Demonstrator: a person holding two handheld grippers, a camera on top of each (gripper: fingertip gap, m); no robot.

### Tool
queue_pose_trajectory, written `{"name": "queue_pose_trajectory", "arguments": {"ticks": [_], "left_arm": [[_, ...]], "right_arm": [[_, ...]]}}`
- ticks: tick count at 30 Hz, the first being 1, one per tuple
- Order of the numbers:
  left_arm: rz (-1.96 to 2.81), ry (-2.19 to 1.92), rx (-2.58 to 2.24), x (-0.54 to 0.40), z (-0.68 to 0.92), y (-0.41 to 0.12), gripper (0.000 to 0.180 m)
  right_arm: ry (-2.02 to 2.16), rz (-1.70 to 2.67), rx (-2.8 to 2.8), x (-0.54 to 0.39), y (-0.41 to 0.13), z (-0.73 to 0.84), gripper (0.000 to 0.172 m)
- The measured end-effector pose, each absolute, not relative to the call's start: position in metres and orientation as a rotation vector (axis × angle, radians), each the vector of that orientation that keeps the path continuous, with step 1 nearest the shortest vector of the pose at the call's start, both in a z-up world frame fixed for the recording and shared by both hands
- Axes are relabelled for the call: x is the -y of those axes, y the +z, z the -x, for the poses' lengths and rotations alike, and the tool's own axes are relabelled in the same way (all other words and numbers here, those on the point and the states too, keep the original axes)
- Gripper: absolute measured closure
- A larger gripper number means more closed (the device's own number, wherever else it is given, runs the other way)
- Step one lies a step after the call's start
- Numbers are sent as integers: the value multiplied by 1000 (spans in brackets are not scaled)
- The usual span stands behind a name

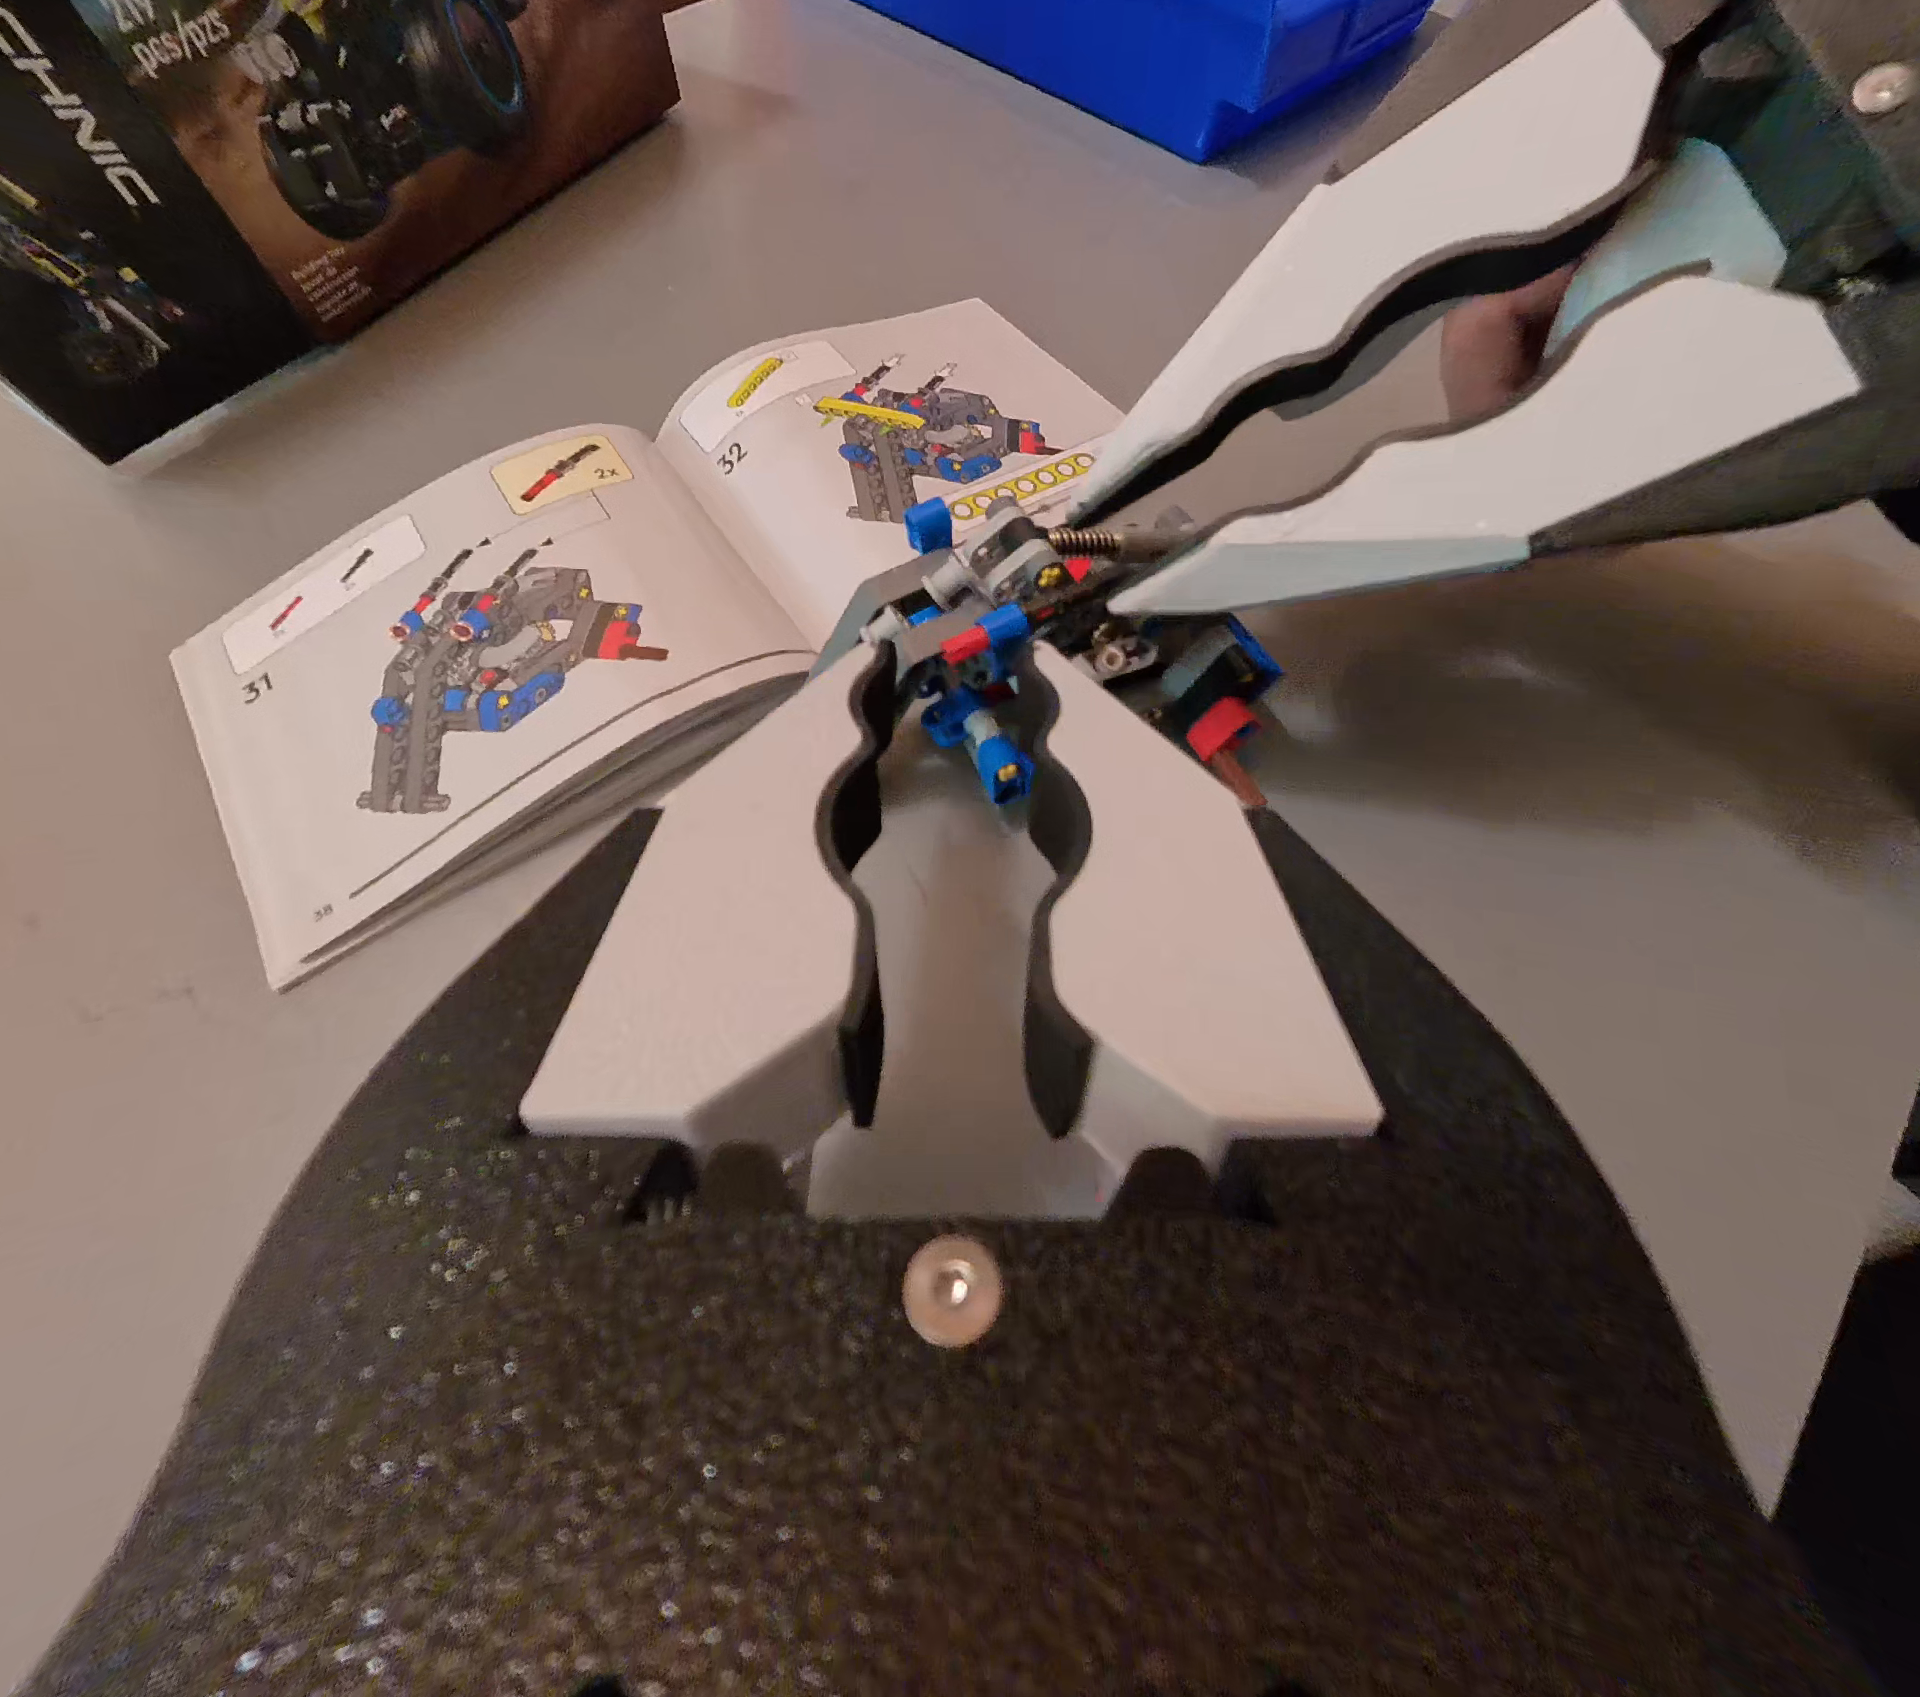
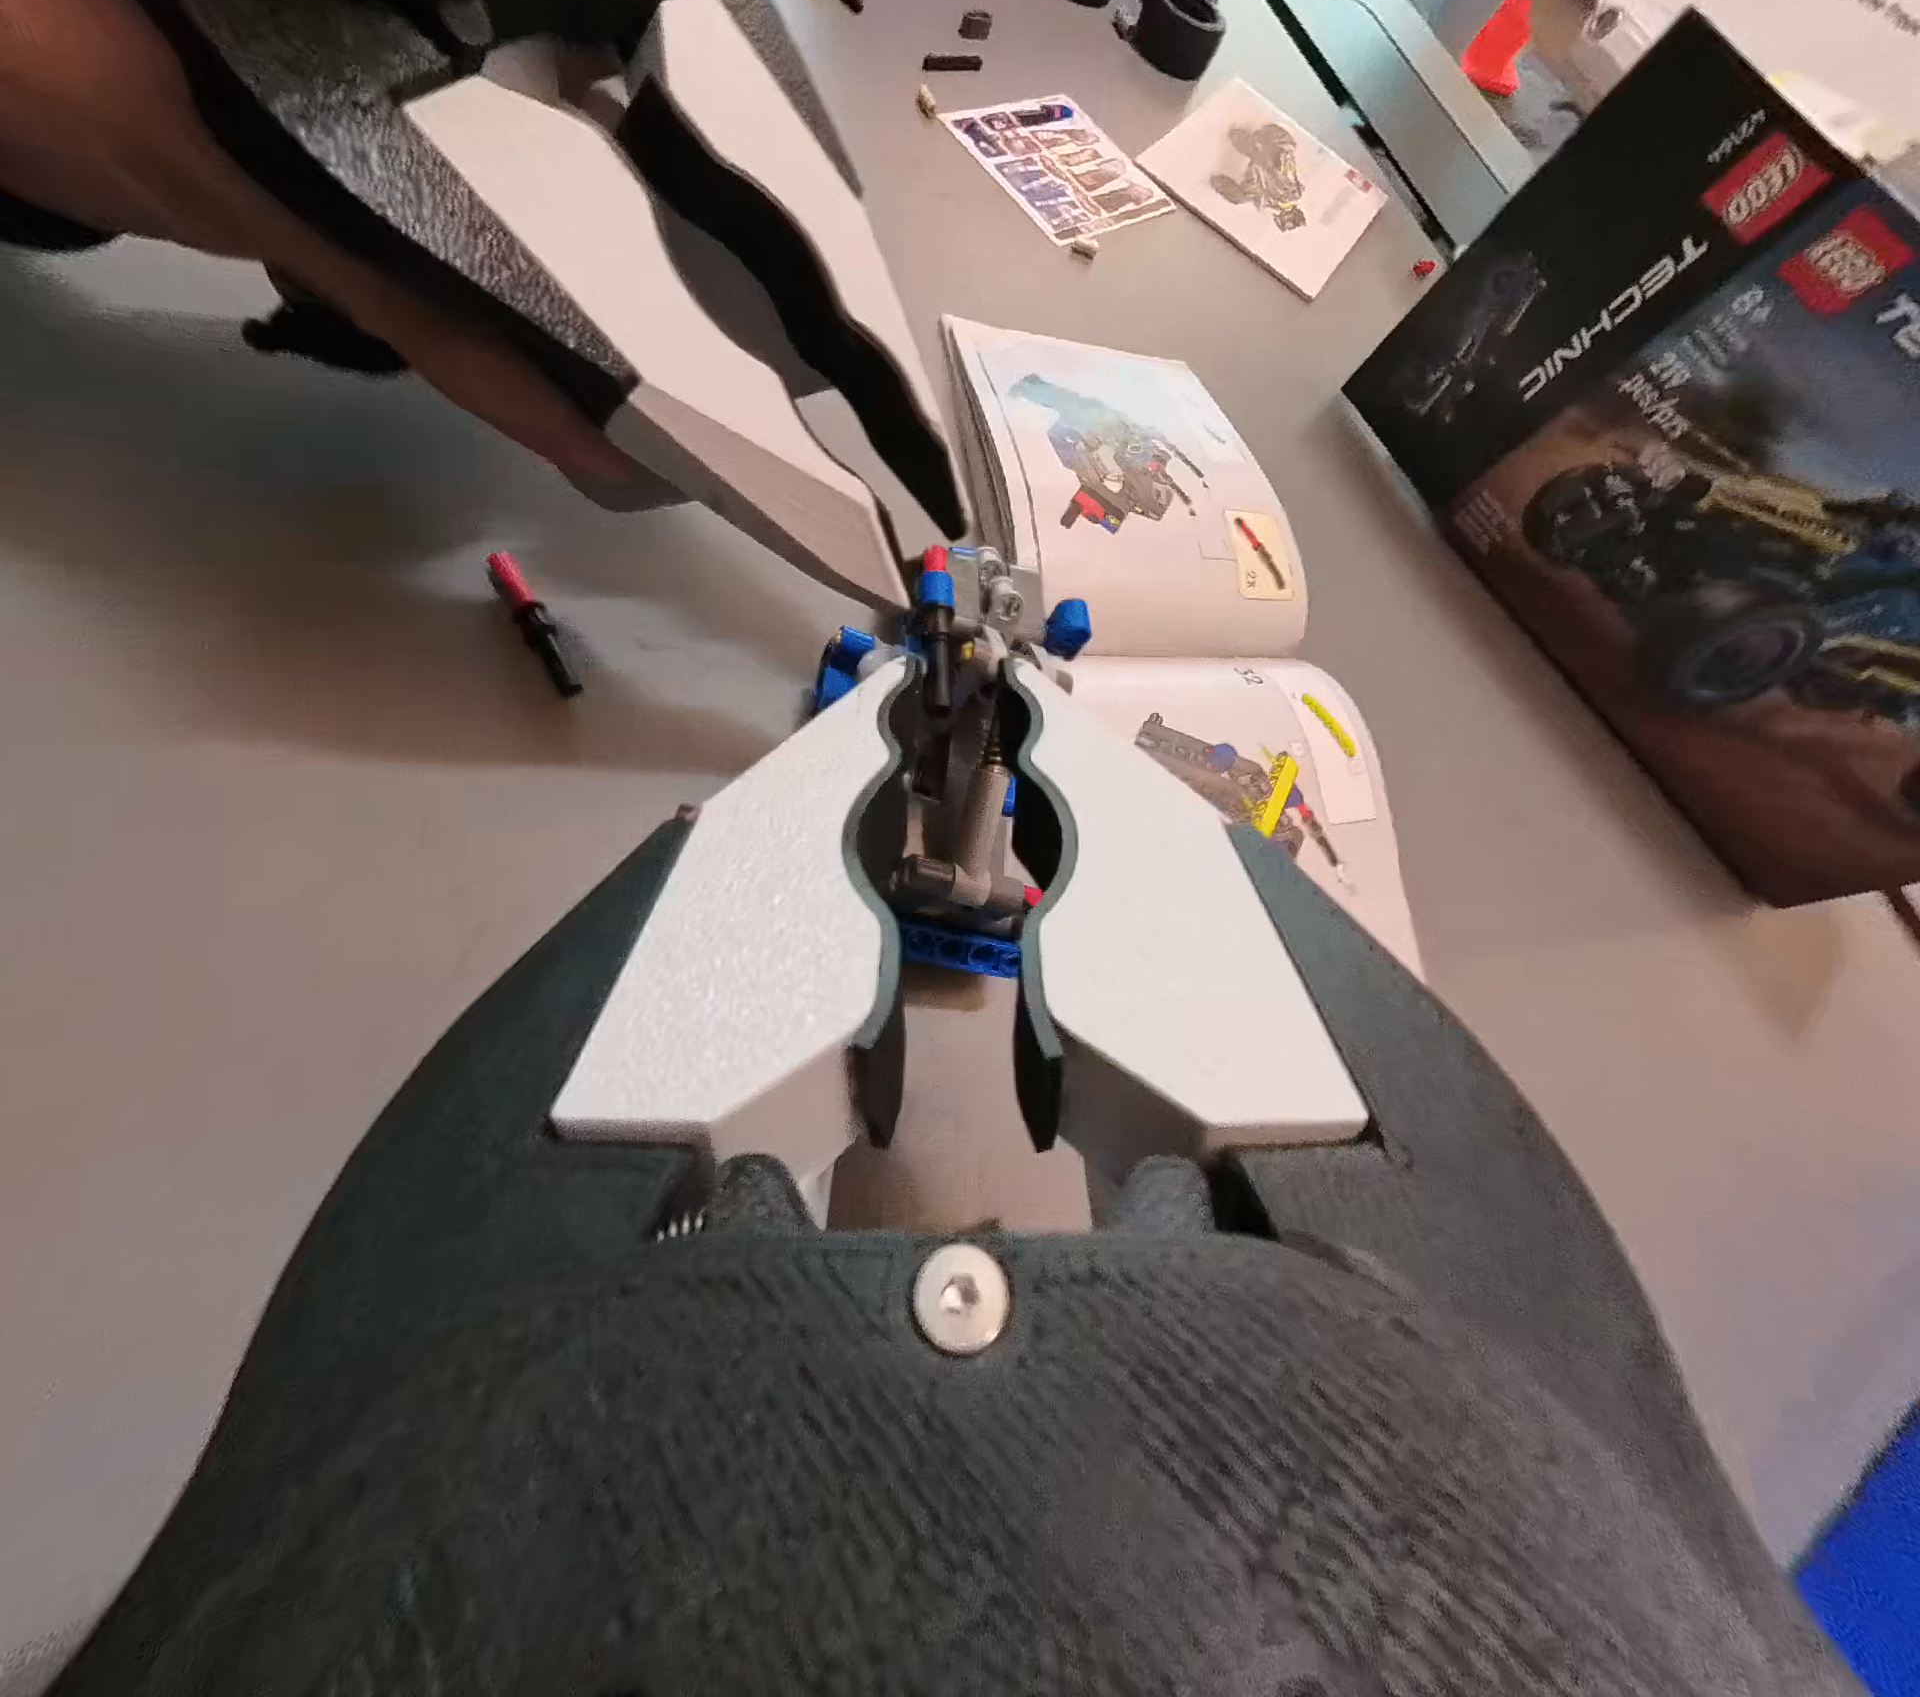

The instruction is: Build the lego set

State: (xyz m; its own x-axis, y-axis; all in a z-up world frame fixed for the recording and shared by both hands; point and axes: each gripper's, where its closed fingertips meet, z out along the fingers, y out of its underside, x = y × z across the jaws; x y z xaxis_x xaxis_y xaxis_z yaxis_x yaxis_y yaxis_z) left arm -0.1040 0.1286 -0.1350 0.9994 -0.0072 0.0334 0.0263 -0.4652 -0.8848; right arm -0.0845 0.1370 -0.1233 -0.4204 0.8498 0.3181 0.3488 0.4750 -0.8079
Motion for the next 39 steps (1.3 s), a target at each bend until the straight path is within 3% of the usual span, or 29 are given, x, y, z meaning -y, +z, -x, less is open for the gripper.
{"name": "queue_pose_trajectory", "arguments": {"ticks": [10, 39], "left_arm": [[2024, 3, -1, -132, 104, -140, 158], [1982, 280, -153, -139, 109, -136, 164]], "right_arm": [[605, 892, 1933, -141, -130, 90, 170], [848, 1231, 1746, -135, -127, 94, 171]]}}
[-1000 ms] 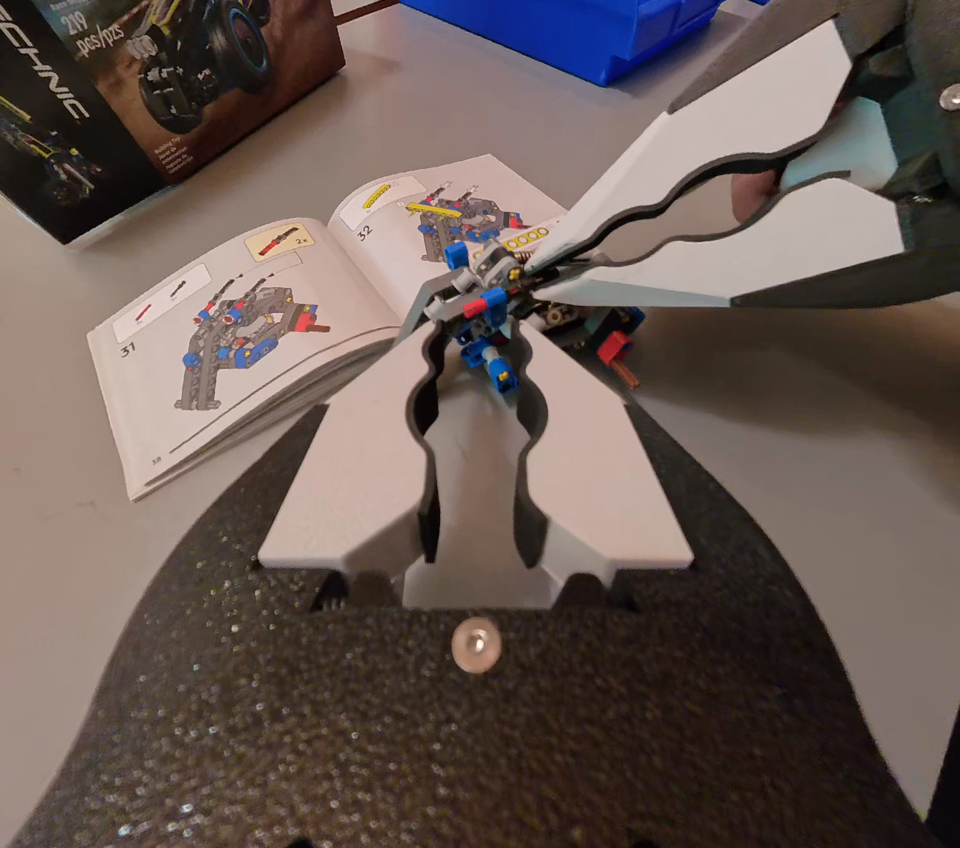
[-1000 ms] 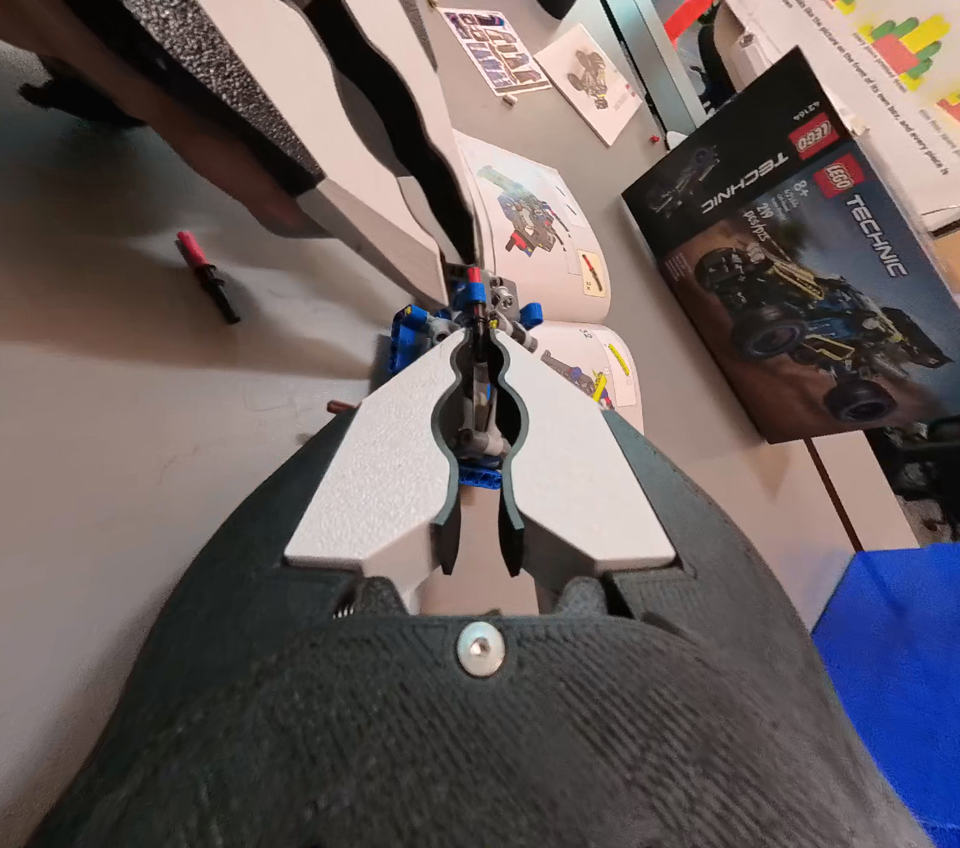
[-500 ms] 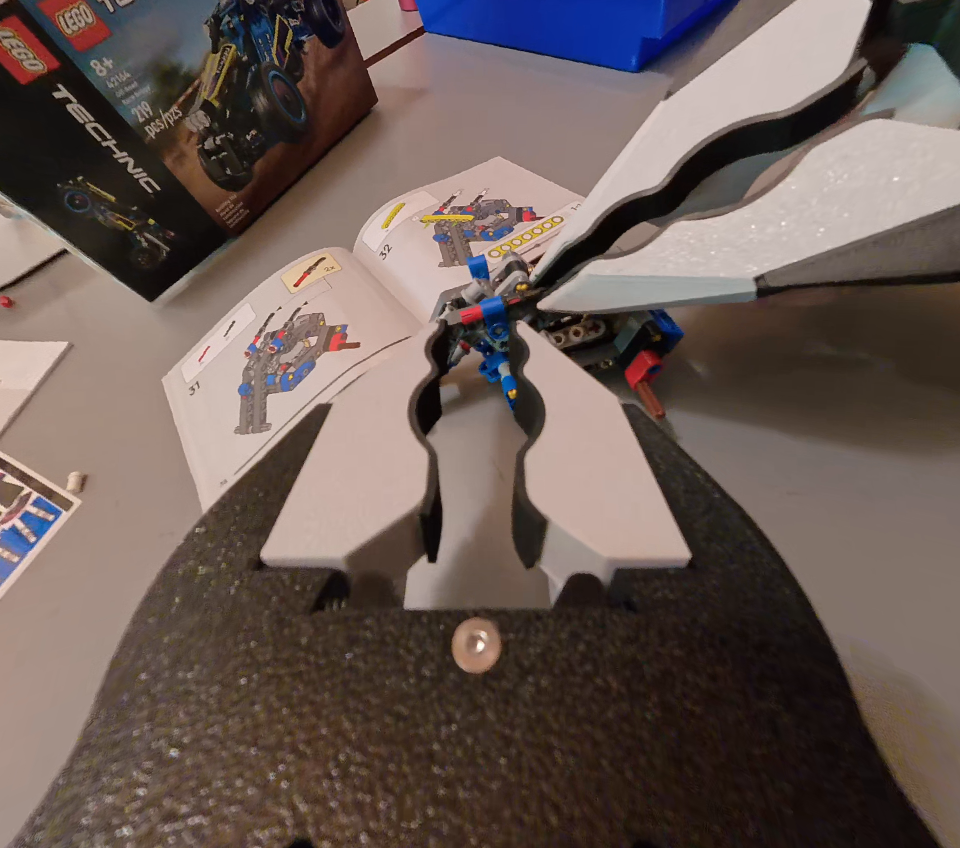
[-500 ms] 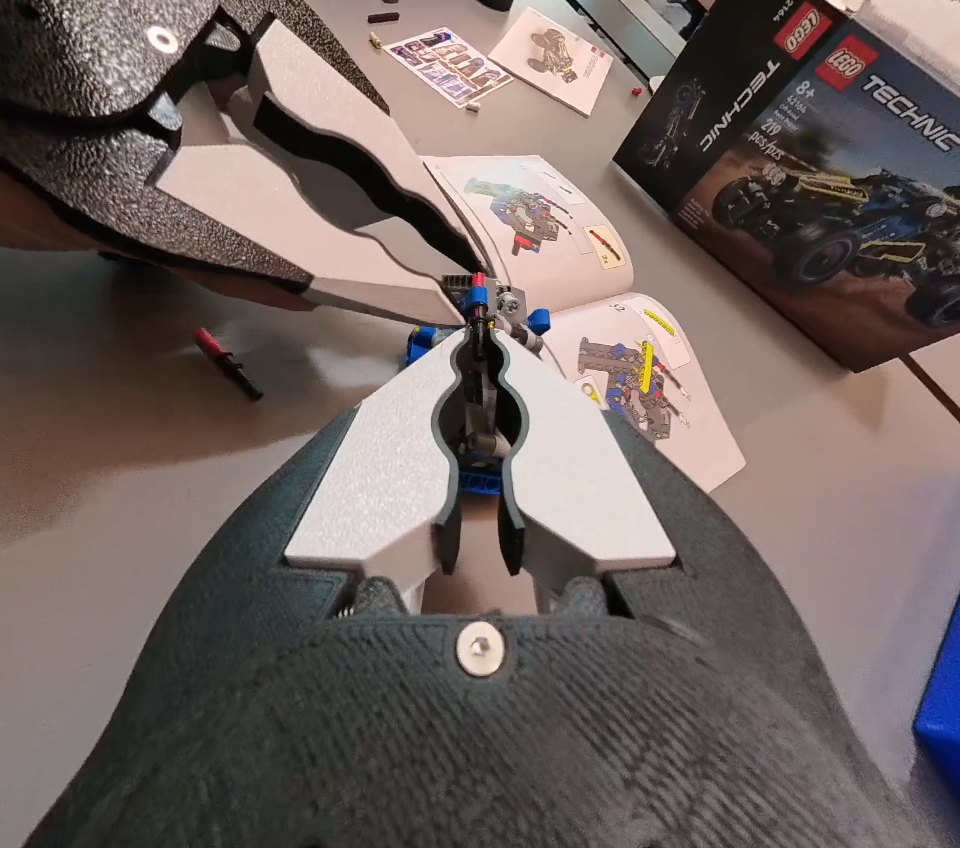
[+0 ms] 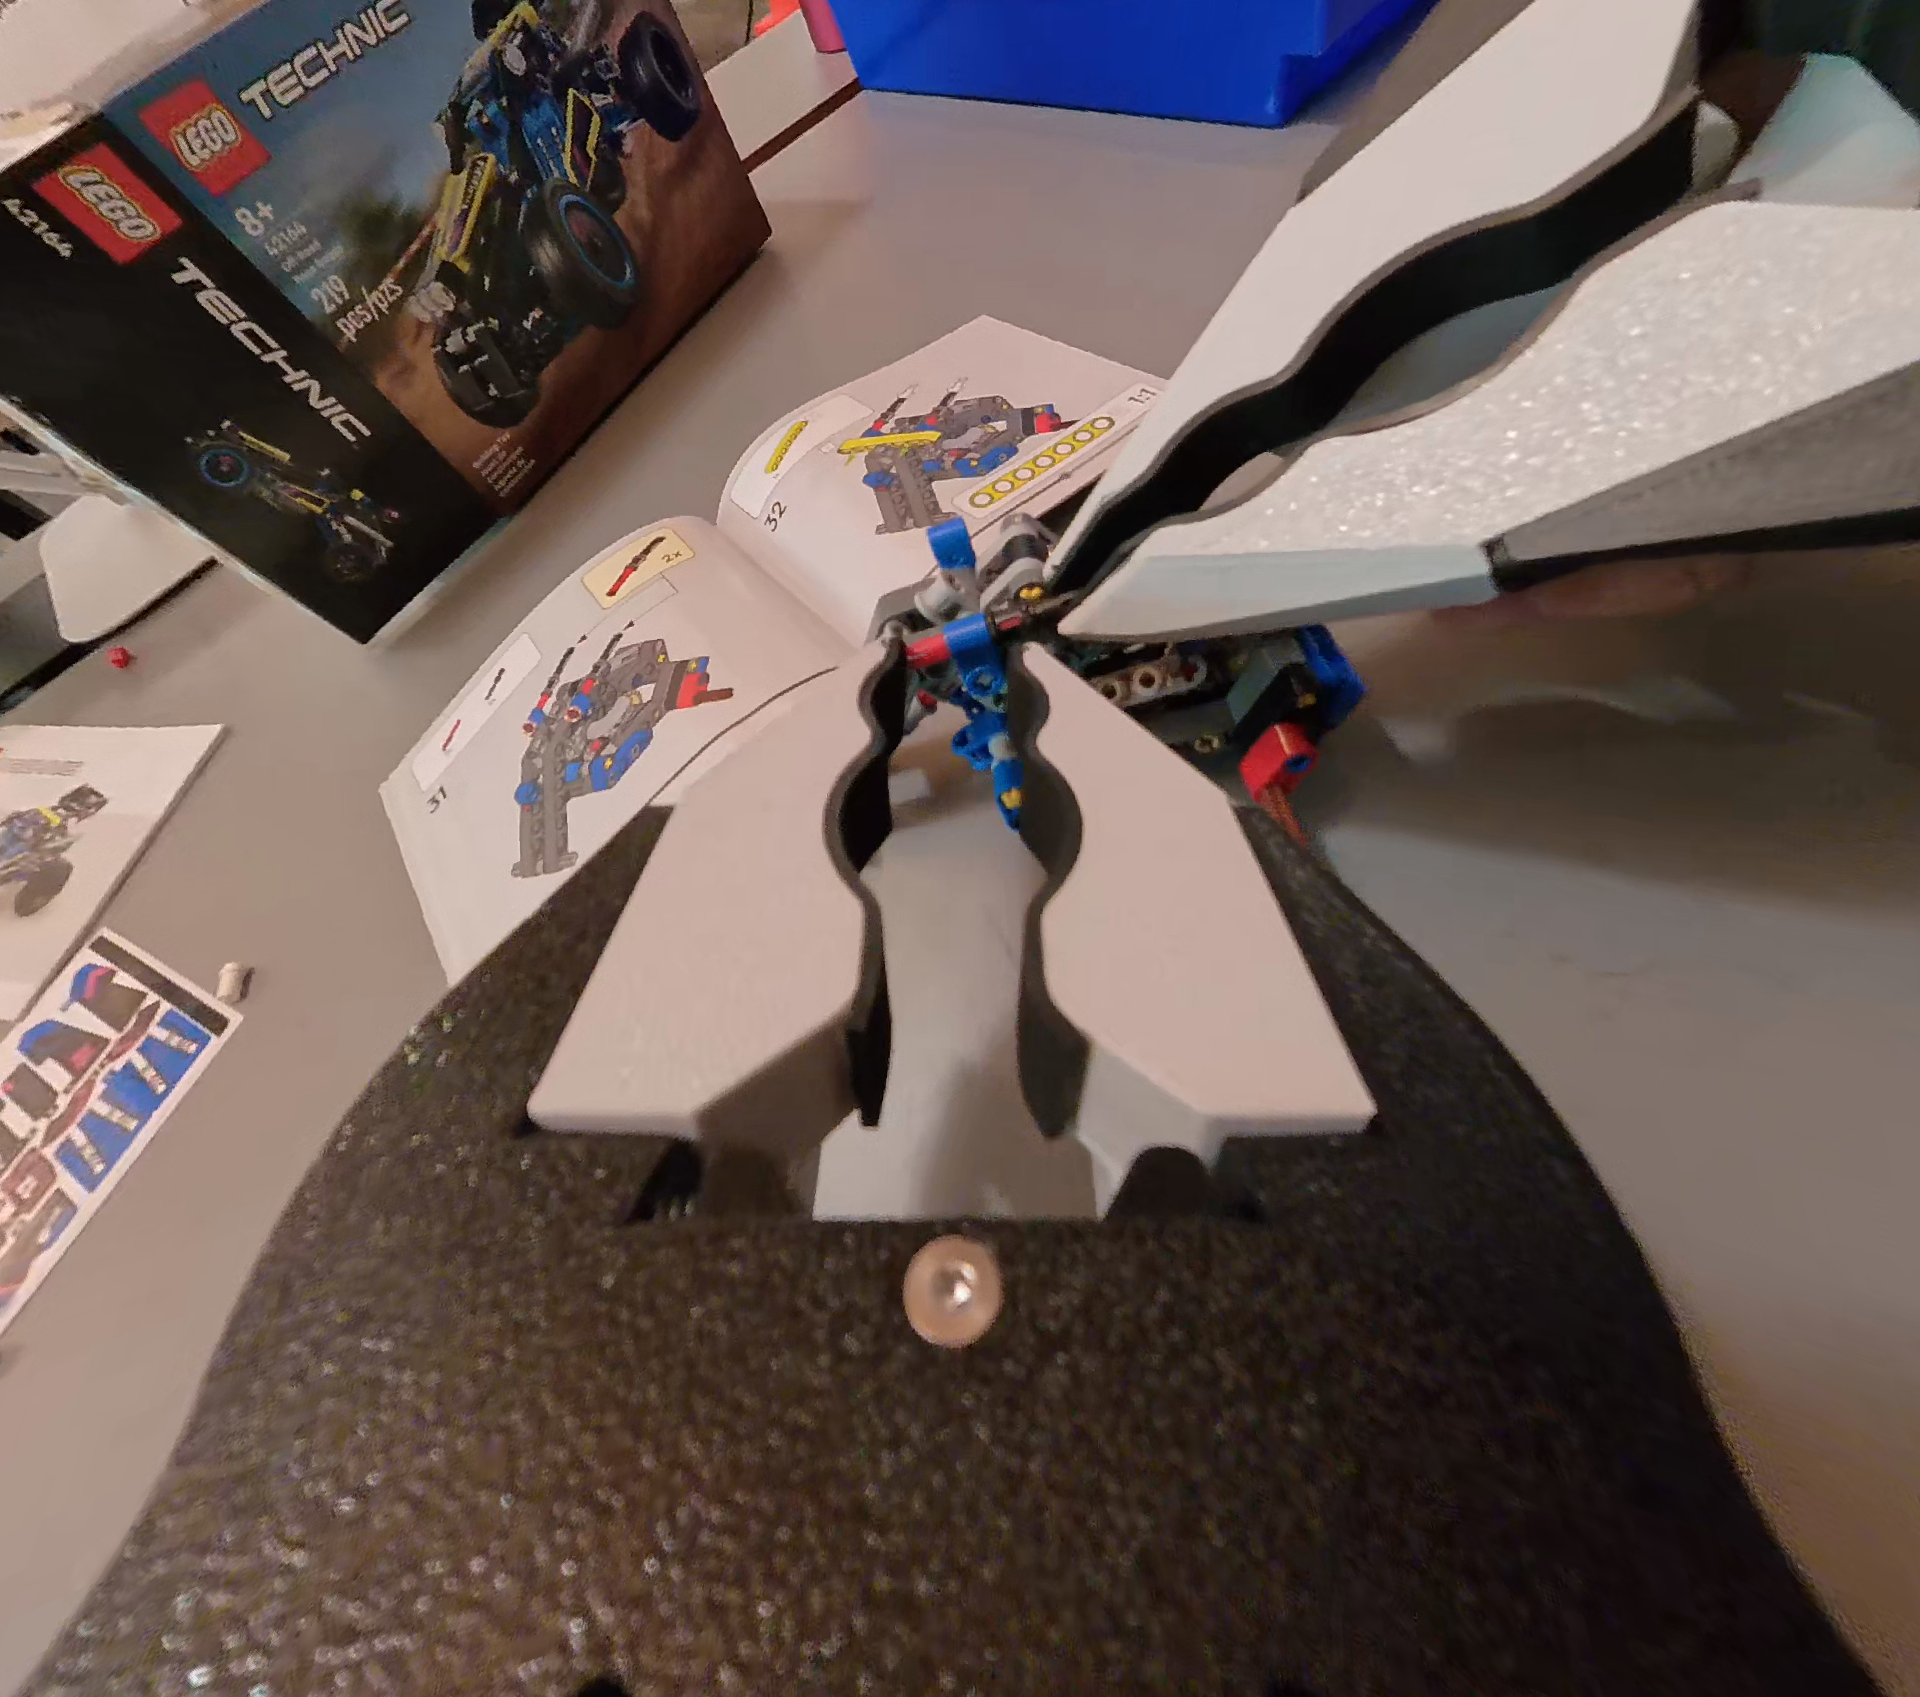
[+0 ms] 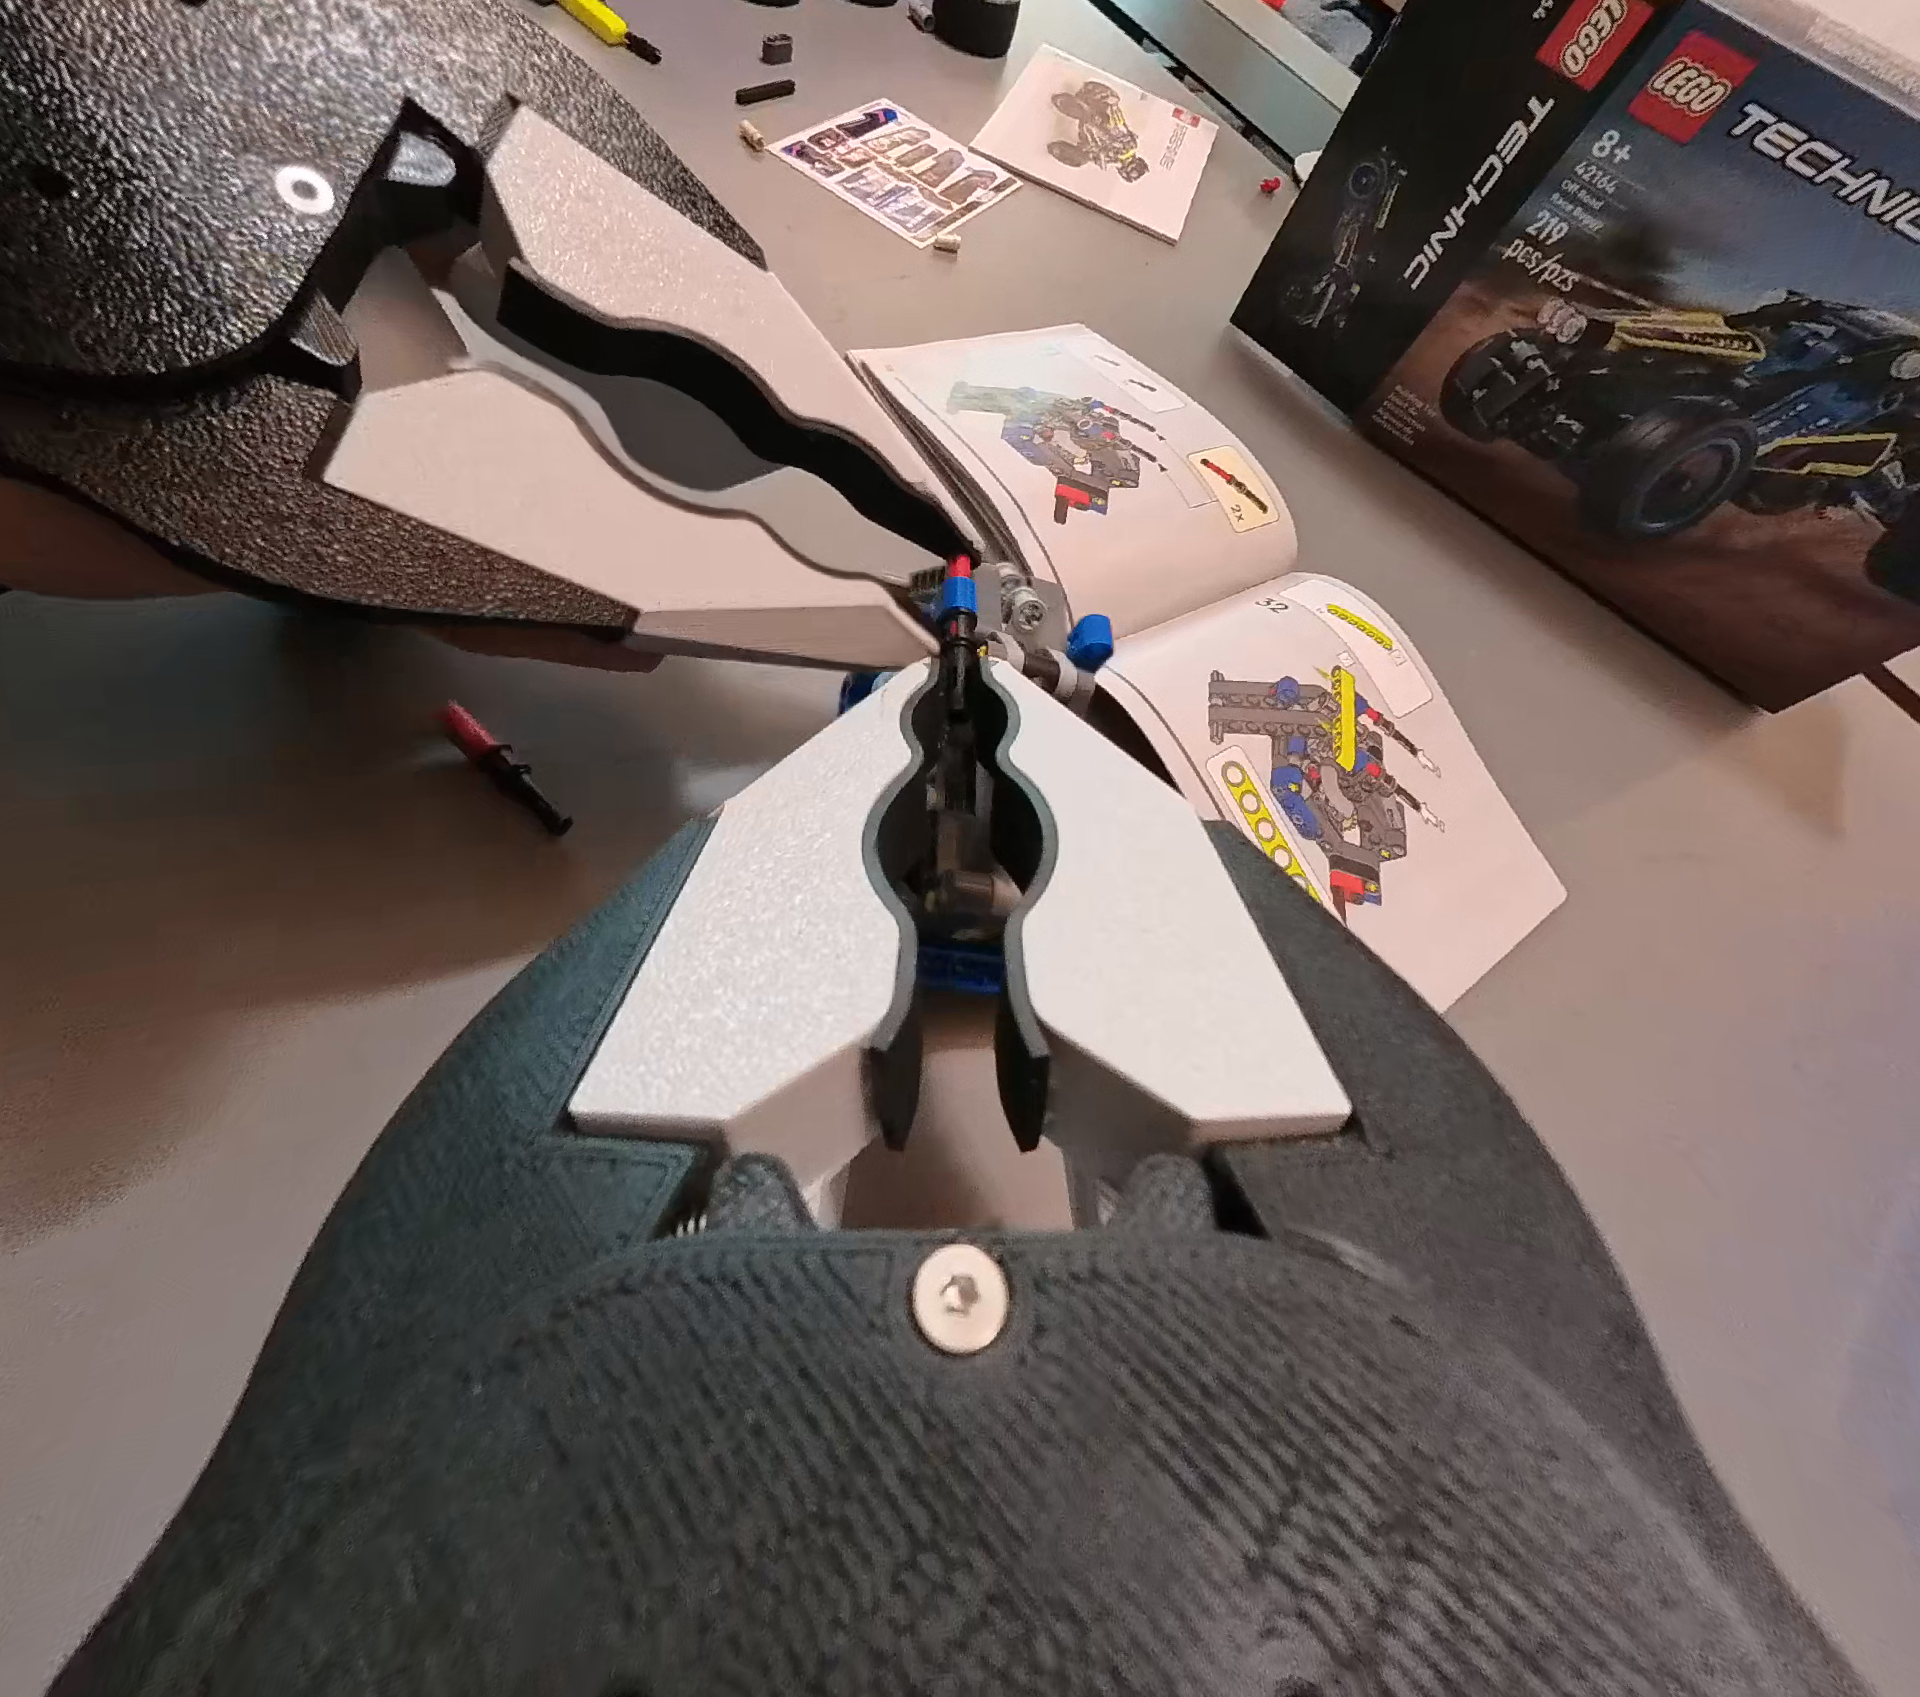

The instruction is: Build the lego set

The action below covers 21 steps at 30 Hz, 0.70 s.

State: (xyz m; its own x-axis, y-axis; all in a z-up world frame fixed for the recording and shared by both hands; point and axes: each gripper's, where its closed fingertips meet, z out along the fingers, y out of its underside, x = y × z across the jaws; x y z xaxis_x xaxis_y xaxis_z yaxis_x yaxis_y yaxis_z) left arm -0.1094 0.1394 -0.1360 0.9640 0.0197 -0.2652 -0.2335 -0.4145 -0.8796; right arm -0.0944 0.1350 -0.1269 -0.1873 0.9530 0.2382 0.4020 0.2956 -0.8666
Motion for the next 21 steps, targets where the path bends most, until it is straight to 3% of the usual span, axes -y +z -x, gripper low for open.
{"name": "queue_pose_trajectory", "arguments": {"ticks": [21], "left_arm": [[1964, 238, -189, -142, 110, -135, 167]], "right_arm": [[828, 1256, 1725, -136, -128, 92, 170]]}}
